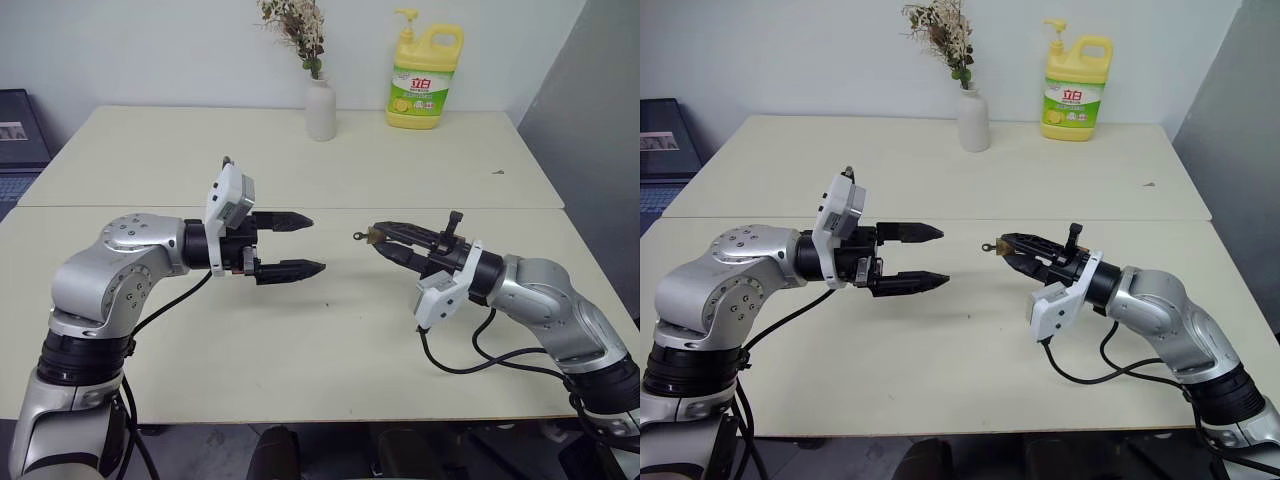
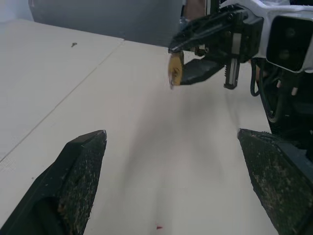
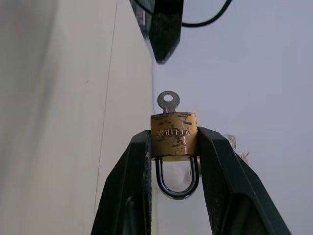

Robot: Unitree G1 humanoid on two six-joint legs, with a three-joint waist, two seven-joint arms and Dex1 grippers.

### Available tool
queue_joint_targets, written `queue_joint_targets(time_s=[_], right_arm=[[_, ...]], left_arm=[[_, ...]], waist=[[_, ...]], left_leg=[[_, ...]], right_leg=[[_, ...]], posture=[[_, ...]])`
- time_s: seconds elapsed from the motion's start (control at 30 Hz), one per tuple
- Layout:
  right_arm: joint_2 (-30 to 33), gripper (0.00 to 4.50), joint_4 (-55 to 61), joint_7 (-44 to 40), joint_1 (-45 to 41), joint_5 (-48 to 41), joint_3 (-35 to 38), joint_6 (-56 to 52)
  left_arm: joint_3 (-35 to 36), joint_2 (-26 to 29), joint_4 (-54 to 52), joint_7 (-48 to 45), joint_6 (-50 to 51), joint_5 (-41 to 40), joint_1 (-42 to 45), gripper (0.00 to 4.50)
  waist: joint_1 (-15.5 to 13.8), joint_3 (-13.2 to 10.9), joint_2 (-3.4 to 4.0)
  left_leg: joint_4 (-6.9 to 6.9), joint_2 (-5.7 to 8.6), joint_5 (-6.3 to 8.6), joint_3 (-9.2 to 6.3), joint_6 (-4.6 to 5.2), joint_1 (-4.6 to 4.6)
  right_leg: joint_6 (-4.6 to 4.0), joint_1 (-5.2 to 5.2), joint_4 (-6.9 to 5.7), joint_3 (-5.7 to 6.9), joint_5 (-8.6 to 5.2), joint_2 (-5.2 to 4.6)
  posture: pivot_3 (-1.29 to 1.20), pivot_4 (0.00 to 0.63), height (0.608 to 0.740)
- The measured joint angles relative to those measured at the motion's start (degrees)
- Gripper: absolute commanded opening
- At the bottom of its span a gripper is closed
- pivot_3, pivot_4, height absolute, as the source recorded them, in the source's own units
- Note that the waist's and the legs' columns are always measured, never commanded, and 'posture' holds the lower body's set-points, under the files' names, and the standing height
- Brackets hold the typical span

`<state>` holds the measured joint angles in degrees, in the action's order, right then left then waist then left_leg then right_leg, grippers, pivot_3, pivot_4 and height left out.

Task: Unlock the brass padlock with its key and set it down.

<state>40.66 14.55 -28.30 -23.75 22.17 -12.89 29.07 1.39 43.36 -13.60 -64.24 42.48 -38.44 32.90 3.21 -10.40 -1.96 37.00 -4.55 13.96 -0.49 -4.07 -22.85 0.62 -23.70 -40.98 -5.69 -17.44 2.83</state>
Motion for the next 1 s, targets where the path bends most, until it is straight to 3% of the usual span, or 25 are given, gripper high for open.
queue_joint_targets(time_s=[0.43, 0.5, 0.57, 0.67, 1.0], right_arm=[[-2.90, 0.94, -1.00, -2.81, -1.03, -1.14, -0.24, 1.61], [-3.28, 0.94, -0.82, -3.11, -1.03, -1.22, -0.24, 1.54], [-3.58, 0.94, -0.70, -3.42, -1.03, -1.31, -0.24, 1.46], [-4.03, 0.94, -0.62, -4.12, -1.09, -1.40, -0.24, 1.17], [-5.08, 0.94, 0.47, -5.60, -1.61, -2.00, -0.27, -0.25]], left_arm=[[-1.76, -3.83, 1.19, 0.45, 3.38, -1.01, 3.08, 4.50], [-2.28, -4.26, 1.76, 0.62, 3.36, -0.92, 3.26, 4.12], [-2.38, -4.45, 2.37, 0.87, 3.35, -0.77, 3.49, 4.11], [-2.70, -5.18, 3.19, 1.05, 3.22, -0.59, 4.21, 3.48], [-4.92, -6.23, 5.05, -0.41, 1.79, 0.56, 5.04, 0.34]], waist=[[-0.06, 0.00, 0.00], [-0.06, 0.00, 0.00], [-0.05, 0.00, 0.00], [-0.11, 0.00, 0.00], [-0.13, 0.00, 0.00]], left_leg=[[0.03, 0.01, -0.01, -0.14, -0.01, 0.02], [0.03, 0.02, -0.01, -0.15, -0.01, 0.03], [0.03, 0.02, -0.01, -0.17, -0.01, 0.03], [0.04, 0.03, -0.01, -0.22, -0.01, 0.04], [0.04, 0.04, -0.01, -0.26, -0.01, 0.04]], right_leg=[[-0.16, 0.09, 0.00, 0.09, 0.09, 0.00], [-0.16, 0.10, 0.00, 0.09, 0.09, 0.00], [-0.16, 0.10, 0.00, 0.11, 0.09, 0.00], [-0.16, 0.15, 0.01, 0.14, 0.09, 0.00], [-0.17, 0.17, 0.01, 0.16, 0.10, 0.00]], posture=[[0.00, 0.150, 0.740], [0.00, 0.150, 0.740], [0.00, 0.150, 0.740], [0.00, 0.150, 0.740], [0.00, 0.150, 0.740]])
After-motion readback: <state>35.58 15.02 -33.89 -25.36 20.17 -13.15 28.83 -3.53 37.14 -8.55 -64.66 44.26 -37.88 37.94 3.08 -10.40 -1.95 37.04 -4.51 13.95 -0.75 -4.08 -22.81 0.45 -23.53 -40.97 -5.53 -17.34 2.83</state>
